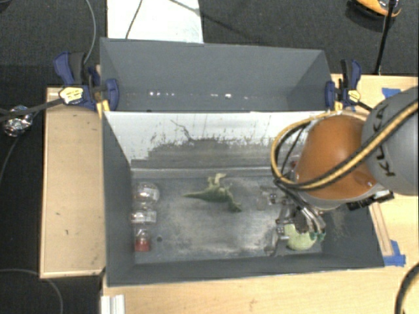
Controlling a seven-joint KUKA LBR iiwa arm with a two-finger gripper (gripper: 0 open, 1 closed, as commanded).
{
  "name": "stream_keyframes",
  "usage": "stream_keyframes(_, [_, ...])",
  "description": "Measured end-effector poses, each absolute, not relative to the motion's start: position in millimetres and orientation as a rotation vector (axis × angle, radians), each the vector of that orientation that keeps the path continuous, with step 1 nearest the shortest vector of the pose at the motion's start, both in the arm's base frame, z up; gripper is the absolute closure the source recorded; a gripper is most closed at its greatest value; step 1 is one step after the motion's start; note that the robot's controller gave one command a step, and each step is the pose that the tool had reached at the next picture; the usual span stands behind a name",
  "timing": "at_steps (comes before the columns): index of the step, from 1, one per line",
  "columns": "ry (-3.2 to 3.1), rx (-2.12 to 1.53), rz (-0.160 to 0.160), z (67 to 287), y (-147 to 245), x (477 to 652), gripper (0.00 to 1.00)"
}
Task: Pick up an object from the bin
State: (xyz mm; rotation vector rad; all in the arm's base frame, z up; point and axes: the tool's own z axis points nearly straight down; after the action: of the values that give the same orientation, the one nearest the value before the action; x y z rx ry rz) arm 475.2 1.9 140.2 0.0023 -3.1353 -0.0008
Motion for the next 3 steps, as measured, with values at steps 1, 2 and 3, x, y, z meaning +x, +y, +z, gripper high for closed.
stream_keyframes(1, [-3.144,0.002,-0.001,144.1,2.0,477.3,0.00])
stream_keyframes(2, [-3.148,0.052,-0.001,91.4,2.6,530.8,0.00])
stream_keyframes(3, [-3.144,-0.008,-0.002,67.2,32.8,546.5,0.00])
